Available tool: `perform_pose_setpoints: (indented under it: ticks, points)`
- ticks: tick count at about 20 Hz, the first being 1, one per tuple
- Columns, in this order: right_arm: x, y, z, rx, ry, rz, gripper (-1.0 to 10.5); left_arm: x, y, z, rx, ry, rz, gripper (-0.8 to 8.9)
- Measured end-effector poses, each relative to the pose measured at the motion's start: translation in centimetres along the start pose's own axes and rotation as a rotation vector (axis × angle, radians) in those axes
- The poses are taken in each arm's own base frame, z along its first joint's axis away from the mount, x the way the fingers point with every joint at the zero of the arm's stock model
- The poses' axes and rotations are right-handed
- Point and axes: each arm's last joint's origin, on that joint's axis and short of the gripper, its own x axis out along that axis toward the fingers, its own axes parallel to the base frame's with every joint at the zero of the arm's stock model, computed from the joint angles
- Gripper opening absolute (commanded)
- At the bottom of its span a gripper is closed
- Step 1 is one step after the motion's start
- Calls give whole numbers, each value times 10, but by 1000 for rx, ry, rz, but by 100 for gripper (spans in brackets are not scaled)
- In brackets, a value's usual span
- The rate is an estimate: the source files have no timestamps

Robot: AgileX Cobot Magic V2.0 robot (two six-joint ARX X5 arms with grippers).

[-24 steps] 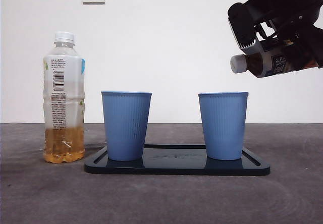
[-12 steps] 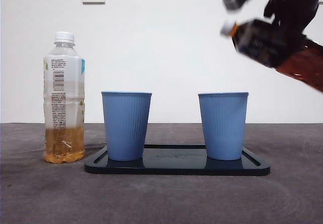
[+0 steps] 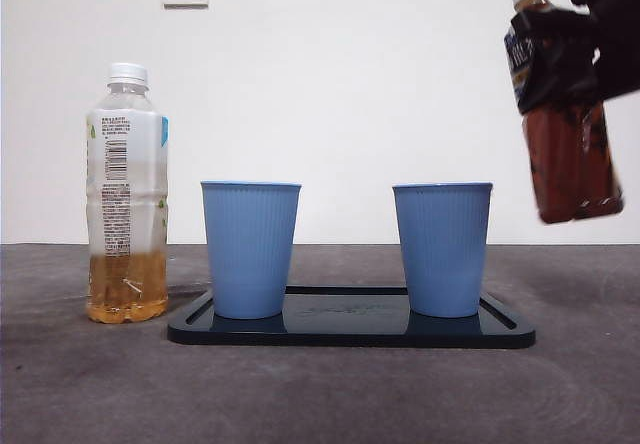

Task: Pour the drink into the cup

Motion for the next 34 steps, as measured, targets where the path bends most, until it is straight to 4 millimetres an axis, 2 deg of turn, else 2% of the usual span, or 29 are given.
perform_pose_setpoints:
  ticks: [7, 13, 17, 19, 22, 26, 31, 34]
  points:
    - [7, -6, -51, 122, -93, 14, 158, 0, 0, 0, 0, 0, 0, 439]
    - [25, -7, -71, 128, -64, 14, 159, 0, 0, 0, 0, 0, 0, 439]
    - [33, -8, -76, 123, -57, 14, 161, 0, 0, 0, 0, 0, 0, 439]
    - [34, -8, -77, 119, -55, 14, 216, 0, 0, 0, 0, 0, 0, 439]
    - [35, -8, -77, 99, -51, 13, 225, 0, 0, 0, 0, 0, 0, 439]
    - [34, -8, -78, 87, -39, 11, 323, 0, 0, 0, 0, 0, 0, 447]
    - [33, -8, -79, 86, -9, 8, 396, 0, 2, 3, 14, -28, 53, 566]
    - [33, -8, -83, 87, 27, 6, 446, 0, 2, 7, 26, -60, 53, 565]
